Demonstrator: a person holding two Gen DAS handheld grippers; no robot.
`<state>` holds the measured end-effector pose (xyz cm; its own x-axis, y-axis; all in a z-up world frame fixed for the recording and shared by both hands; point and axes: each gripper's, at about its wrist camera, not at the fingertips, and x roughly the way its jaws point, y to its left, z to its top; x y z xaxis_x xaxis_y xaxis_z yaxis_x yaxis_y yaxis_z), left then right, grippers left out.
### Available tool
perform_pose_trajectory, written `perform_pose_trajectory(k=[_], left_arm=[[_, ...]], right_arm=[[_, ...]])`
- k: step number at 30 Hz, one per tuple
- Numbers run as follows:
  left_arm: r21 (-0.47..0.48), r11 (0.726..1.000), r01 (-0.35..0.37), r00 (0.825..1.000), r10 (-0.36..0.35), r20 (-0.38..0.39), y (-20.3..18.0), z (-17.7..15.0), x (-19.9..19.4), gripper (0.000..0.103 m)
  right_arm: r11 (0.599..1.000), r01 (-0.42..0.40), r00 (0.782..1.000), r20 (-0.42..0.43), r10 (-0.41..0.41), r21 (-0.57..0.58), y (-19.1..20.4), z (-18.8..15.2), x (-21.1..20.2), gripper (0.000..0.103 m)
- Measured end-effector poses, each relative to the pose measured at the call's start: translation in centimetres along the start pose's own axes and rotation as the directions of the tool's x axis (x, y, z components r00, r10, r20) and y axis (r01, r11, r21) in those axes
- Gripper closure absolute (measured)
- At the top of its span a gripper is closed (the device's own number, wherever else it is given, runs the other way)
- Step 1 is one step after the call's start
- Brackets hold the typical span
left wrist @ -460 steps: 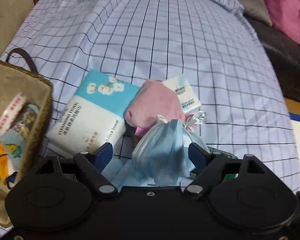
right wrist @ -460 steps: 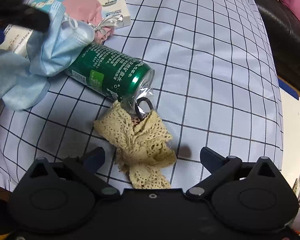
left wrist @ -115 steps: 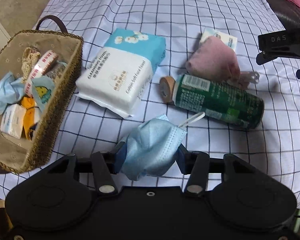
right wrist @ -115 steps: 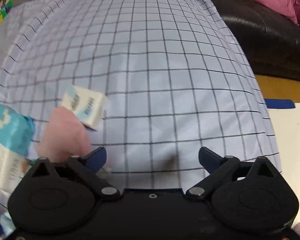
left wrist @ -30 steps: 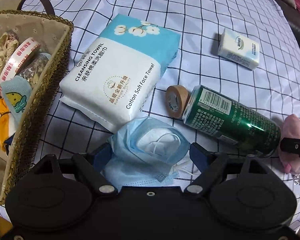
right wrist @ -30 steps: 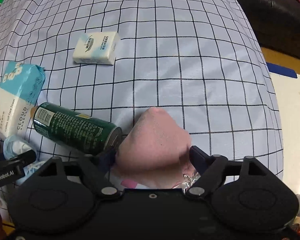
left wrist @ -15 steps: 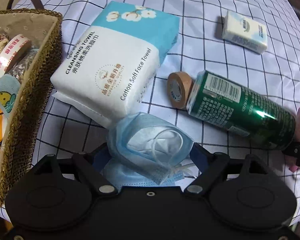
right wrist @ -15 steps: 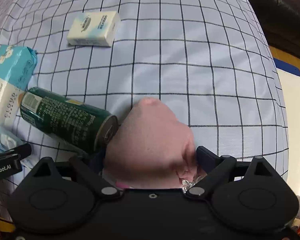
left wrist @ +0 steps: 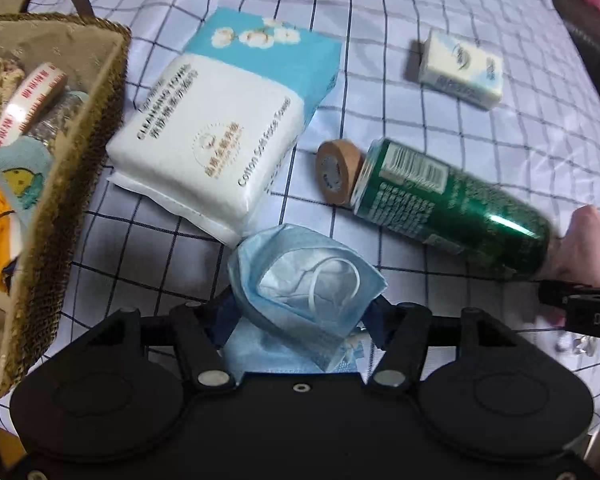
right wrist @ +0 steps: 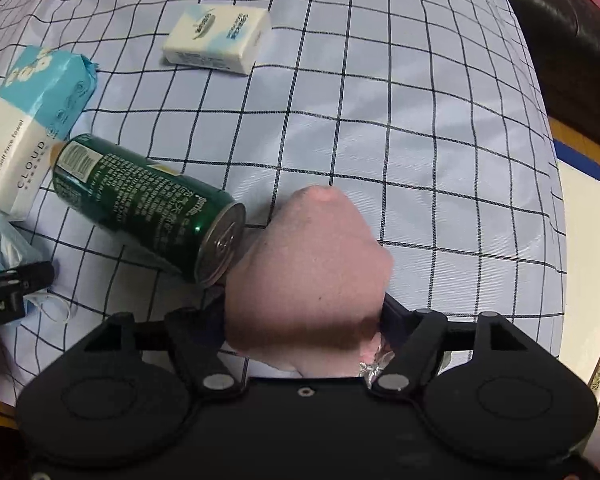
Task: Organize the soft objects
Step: 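Carry the mask and pink pouch over the basket and open both tools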
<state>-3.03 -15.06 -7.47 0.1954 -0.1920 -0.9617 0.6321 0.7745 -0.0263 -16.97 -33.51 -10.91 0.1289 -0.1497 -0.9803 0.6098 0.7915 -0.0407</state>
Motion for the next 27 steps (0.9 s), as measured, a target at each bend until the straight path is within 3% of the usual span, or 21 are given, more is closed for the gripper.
perform_pose_trajectory(k=[7, 14, 20, 27], left_arm=[[-0.044, 0.998, 0.038, 0.993, -0.033, 0.113, 1.5, 0.8, -4.3, 0.045], [-0.14, 0.989, 0.048, 0.974, -0.015, 0.227, 5.6, 1.6, -7.7, 0.045], [-0.274, 0.962, 0.007, 0.949, 0.08, 0.305, 11.1, 1.9, -9.7, 0.045], [-0.435, 0.898, -0.063, 0.924, 0.218, 0.316, 16.9, 1.2, -10.7, 0.045]], right_arm=[[1.0, -0.013, 0.999, 0.044, 0.013, -0.002, 0.1, 0.1, -2.7, 0.031], [0.998, -0.058, 0.993, 0.1, 0.06, -0.02, 2.7, 1.0, -5.4, 0.031], [0.991, -0.124, 0.98, 0.15, 0.132, -0.059, 7.5, 2.1, -7.6, 0.031], [0.963, -0.23, 0.95, 0.184, 0.253, -0.14, 14.0, 2.3, -10.6, 0.031]])
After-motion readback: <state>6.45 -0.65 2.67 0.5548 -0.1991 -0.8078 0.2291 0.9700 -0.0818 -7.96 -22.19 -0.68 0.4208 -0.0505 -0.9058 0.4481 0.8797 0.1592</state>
